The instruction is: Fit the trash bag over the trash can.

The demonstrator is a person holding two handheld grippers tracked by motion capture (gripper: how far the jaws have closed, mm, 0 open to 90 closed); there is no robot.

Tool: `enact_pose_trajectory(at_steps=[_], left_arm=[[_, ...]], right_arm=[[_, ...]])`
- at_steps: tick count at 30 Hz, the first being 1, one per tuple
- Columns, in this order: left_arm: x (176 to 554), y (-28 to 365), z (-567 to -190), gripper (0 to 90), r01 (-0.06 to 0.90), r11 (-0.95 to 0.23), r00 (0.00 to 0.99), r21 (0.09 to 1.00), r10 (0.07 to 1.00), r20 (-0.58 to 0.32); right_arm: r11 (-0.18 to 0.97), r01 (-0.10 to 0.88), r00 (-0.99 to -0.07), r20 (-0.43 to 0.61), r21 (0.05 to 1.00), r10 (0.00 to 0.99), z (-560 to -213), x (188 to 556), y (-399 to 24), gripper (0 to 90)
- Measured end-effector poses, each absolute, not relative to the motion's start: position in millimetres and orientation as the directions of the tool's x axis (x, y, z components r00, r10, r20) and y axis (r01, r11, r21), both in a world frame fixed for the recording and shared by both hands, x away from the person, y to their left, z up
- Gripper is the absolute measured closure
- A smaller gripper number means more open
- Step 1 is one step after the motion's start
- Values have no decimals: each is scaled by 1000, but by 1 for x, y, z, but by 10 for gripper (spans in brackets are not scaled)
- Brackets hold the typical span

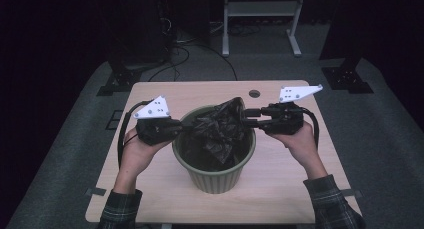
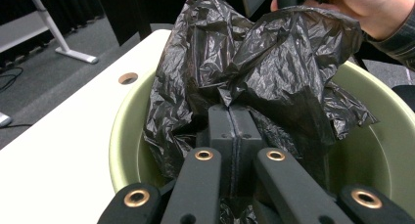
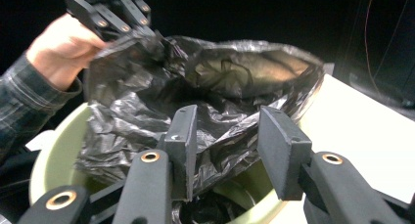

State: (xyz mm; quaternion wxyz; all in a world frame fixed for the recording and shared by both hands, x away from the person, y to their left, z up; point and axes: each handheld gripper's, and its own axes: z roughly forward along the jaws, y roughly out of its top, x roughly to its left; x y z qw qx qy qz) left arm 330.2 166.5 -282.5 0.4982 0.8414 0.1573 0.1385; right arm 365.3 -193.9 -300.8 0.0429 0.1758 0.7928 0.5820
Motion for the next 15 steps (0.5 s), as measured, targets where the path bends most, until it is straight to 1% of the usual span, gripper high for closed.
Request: enact_pose_trajectory(at_steps=[2,4,6,7,8,9,10,11,15], left_arm=[[330,167,-282,898,125,-454,913,882,401,77],[330,167,-282,899,123,-454,914,882,398,78],[329,168,-282,898,122,-453,914,883,399,78],[329,168,-282,898,122,-452,914,884,398,77],[328,169,-282,899,122,-449,914,885,398,76],[328,169,-282,899,122,-450,914,885,400,77],[328,170,-283,898,123,-451,913,884,402,78],[327,171,-283,899,124,-450,912,884,403,78],[328,180,-285,899,135,-451,902,882,425,79]], right_arm=[[280,244,-922,132,928,364,-304,367,-189,573],[284,268,-915,150,920,375,-307,371,-185,573],[281,290,-909,172,915,379,-311,376,-181,596],[288,293,-906,169,912,388,-312,377,-178,631],[302,291,-904,157,908,398,-313,378,-175,697],[316,285,-904,144,905,403,-314,378,-174,796],[332,272,-905,123,903,406,-315,378,-172,858],[337,262,-906,110,904,409,-315,378,-171,900],[330,243,-909,95,912,406,-311,372,-179,900]])
